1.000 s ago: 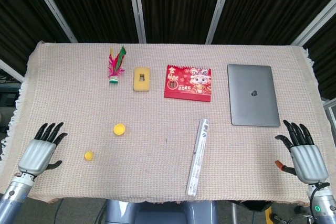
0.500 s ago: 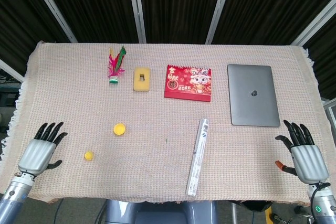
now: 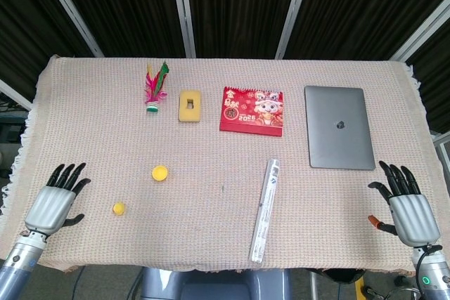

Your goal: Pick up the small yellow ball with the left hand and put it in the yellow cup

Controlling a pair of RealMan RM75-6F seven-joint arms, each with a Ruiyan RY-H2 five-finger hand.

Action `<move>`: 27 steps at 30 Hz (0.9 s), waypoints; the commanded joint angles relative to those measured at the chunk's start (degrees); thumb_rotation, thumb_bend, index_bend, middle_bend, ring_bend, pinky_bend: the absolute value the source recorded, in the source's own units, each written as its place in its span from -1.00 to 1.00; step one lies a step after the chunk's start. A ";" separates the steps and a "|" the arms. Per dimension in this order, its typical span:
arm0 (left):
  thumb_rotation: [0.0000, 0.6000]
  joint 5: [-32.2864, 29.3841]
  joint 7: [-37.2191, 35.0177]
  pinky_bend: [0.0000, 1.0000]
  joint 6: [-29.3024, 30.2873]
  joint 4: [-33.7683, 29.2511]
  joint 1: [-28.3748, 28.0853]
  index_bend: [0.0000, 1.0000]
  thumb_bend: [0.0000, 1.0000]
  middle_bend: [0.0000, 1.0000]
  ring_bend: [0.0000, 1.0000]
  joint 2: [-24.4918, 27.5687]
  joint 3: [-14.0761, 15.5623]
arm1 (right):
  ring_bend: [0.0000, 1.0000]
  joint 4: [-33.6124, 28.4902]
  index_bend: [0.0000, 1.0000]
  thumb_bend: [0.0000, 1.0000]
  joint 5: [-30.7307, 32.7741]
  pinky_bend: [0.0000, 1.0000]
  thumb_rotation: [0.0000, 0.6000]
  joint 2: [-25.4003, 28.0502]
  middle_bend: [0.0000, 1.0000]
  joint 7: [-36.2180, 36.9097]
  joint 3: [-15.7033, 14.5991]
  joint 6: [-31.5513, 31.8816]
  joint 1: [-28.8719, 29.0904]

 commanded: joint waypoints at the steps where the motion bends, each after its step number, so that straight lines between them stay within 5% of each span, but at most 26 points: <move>1: 1.00 0.22 -0.73 -1.00 -0.17 -0.11 -0.24 -0.48 -0.74 -1.00 -1.00 -0.11 -0.10 | -1.00 -0.02 -0.29 -1.00 0.11 -1.00 1.00 -0.01 -1.00 0.11 0.03 -0.10 0.03; 15: 1.00 -3.31 1.76 -1.00 -11.96 5.04 -7.28 -0.44 -0.68 -1.00 -1.00 -4.46 -2.02 | -1.00 0.13 -0.27 -1.00 0.14 -1.00 1.00 -0.18 -1.00 -0.21 0.04 -0.02 -0.02; 27: 1.00 -4.89 2.15 -1.00 -14.53 3.02 -8.63 -0.43 -0.63 -1.00 -1.00 -6.55 -1.22 | -1.00 0.25 -0.26 -1.00 -0.11 -1.00 1.00 -0.12 -1.00 0.02 -0.03 0.06 0.00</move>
